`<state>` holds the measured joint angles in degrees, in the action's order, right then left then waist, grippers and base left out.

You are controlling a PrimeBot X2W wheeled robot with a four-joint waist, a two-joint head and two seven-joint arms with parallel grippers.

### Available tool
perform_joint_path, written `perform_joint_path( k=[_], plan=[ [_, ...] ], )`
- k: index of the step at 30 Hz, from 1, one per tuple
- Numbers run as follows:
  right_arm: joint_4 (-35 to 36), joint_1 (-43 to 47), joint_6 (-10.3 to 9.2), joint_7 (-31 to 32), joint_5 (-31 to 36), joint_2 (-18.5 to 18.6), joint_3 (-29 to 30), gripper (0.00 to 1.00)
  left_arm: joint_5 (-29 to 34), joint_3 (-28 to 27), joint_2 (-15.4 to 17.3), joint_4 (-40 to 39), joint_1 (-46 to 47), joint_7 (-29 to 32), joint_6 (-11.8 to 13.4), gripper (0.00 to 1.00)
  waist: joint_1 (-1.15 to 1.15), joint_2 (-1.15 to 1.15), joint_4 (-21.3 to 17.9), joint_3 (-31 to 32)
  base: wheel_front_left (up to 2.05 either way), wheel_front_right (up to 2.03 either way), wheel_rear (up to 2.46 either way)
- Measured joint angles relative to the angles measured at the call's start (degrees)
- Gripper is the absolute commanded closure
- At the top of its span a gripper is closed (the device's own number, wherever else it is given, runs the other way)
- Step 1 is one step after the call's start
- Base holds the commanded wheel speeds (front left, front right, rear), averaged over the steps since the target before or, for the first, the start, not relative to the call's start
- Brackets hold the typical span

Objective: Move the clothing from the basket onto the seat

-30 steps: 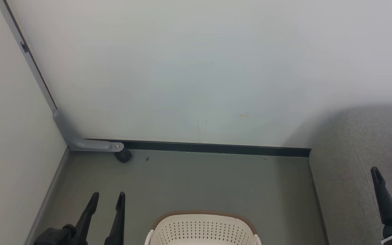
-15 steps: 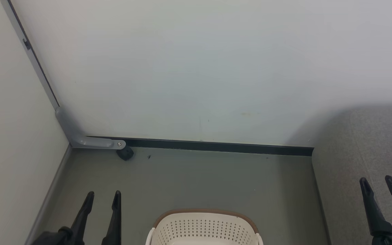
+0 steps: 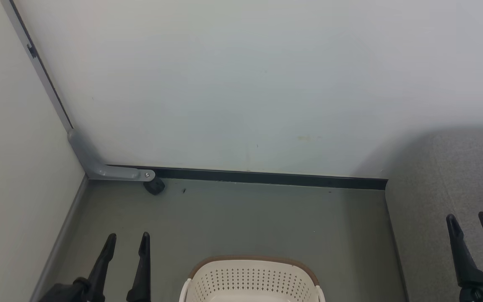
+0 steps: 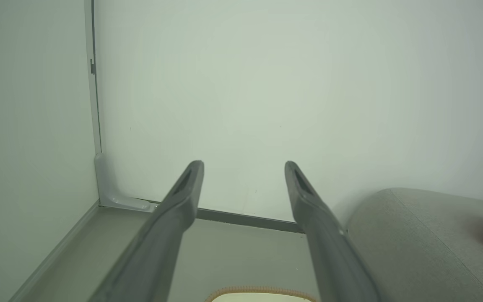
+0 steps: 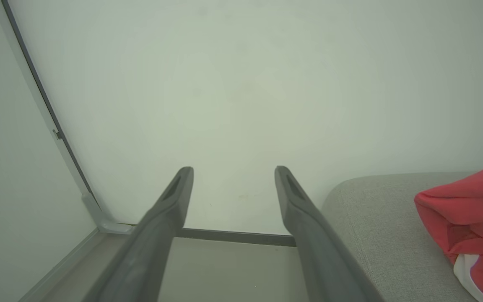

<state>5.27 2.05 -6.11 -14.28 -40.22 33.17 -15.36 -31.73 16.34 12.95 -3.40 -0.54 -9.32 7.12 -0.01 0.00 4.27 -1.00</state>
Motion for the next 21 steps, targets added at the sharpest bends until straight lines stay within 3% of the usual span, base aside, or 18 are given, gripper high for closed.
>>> perform_joint_path(
  k=[21],
  plan=[
    [0.0, 0.0, 1.09, 0.0, 2.7, -2.0, 1.6, 0.00, 1.7, -1.4, -0.9, -0.5, 0.0, 1.7, 0.0, 0.00, 0.00, 0.00, -0.2, -0.3, 0.00, 0.00, 0.00]
  ],
)
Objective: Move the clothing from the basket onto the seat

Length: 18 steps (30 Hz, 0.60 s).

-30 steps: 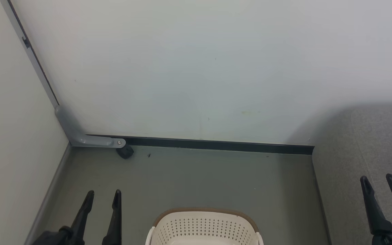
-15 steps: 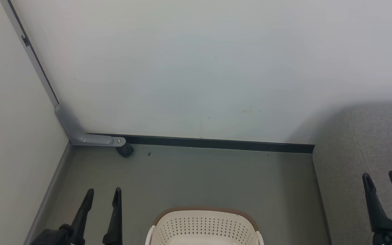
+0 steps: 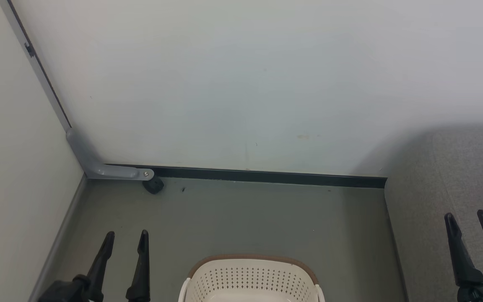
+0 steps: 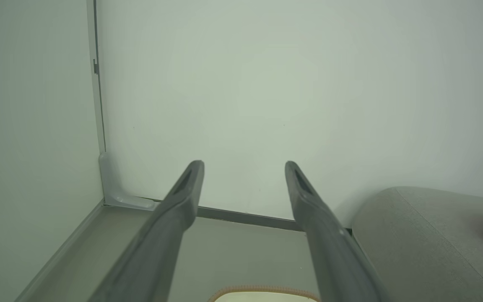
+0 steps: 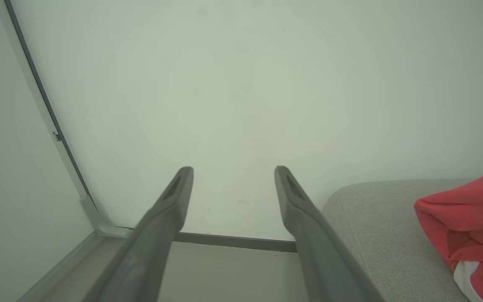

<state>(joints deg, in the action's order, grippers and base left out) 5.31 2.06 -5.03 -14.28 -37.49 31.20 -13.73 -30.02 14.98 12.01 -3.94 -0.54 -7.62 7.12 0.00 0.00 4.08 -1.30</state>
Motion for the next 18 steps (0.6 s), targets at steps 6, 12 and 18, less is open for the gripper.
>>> perform_joint_path(
  k=[6, 12, 18],
  plan=[
    [-0.1, 0.1, 0.01, 0.0, 0.8, -0.4, 0.2, 0.00, 1.1, -0.2, -0.4, -0.2, 0.0, 0.3, 0.0, 0.00, 0.00, 0.00, -0.1, -0.1, 0.00, 0.00, 0.00],
    [-0.6, 0.3, 0.33, 0.0, 1.8, -0.8, 0.7, 0.00, 1.5, -0.5, -0.8, -0.3, 0.0, 1.0, 0.0, 0.00, 0.00, 0.00, -0.1, -0.2, 0.00, 0.00, 0.00],
    [-1.7, 0.4, 0.57, 0.1, 1.8, -2.0, 0.4, 1.00, 1.6, -0.2, -1.1, 0.9, -0.2, 1.5, 0.0, 1.00, 0.00, 0.00, -0.1, -0.2, 0.00, 0.00, 0.00]
  ],
)
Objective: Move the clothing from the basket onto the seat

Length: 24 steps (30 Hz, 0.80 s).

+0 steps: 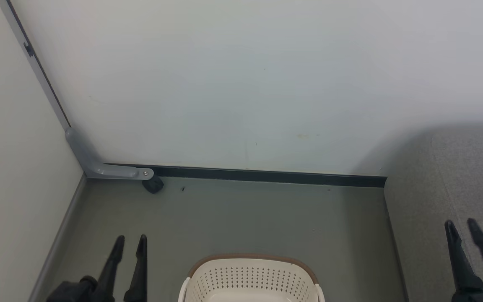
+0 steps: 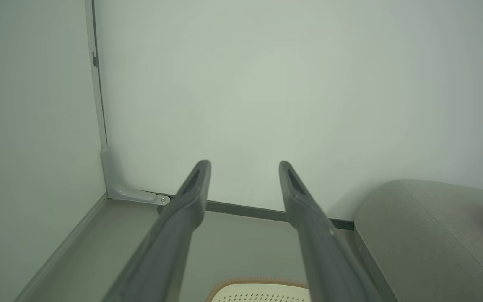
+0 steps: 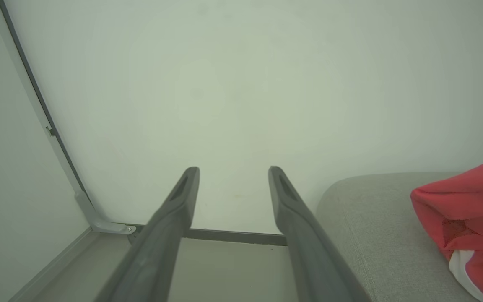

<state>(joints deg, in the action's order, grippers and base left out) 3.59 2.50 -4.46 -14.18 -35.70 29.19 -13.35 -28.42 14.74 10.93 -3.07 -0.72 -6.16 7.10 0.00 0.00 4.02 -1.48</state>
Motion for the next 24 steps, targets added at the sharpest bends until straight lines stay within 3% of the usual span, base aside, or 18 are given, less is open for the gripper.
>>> perform_joint_path(
  k=[8, 24],
  plan=[
    [-2.0, 1.3, 0.26, 0.6, -1.7, -3.2, -0.4, 1.00, -1.3, -0.4, -0.7, 2.2, -1.1, 0.5, -0.5, 1.00, 0.00, 0.00, -0.1, 0.0, 0.00, 0.00, 0.00],
    [-4.6, 0.4, 1.96, 4.1, -11.5, -6.9, 3.2, 1.00, -12.2, -3.7, -2.1, 4.7, -1.0, 2.7, -2.4, 1.00, 0.00, 0.00, -0.9, 0.2, 0.00, 0.00, 0.00]
  ],
)
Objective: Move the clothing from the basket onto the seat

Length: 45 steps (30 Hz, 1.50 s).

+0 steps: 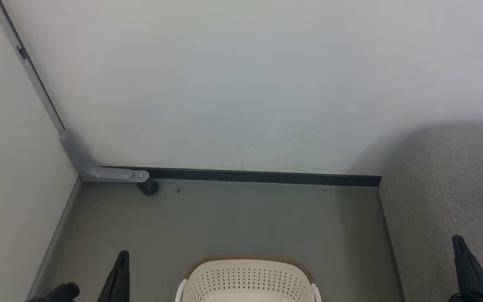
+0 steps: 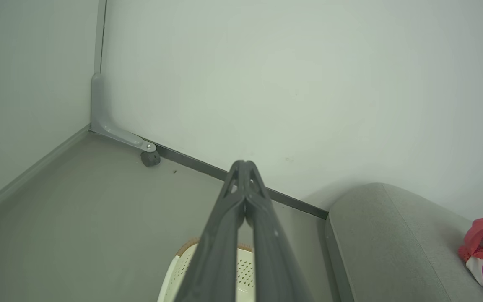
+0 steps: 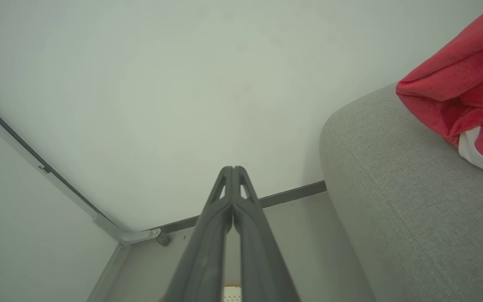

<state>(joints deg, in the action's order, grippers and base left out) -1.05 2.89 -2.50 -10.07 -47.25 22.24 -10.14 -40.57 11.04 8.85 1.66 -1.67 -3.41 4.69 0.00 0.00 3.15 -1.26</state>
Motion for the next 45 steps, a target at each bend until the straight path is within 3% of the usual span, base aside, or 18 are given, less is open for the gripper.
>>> perform_joint_path(
  k=[45],
  plan=[
    [-9.4, -4.1, 5.11, 9.6, -26.3, -11.5, 10.1, 1.00, -29.7, -9.3, -3.7, 8.8, 2.7, 5.9, -6.4, 1.00, 0.00, 0.00, -1.9, 0.7, 0.00, 0.00, 0.00]
  ],
)
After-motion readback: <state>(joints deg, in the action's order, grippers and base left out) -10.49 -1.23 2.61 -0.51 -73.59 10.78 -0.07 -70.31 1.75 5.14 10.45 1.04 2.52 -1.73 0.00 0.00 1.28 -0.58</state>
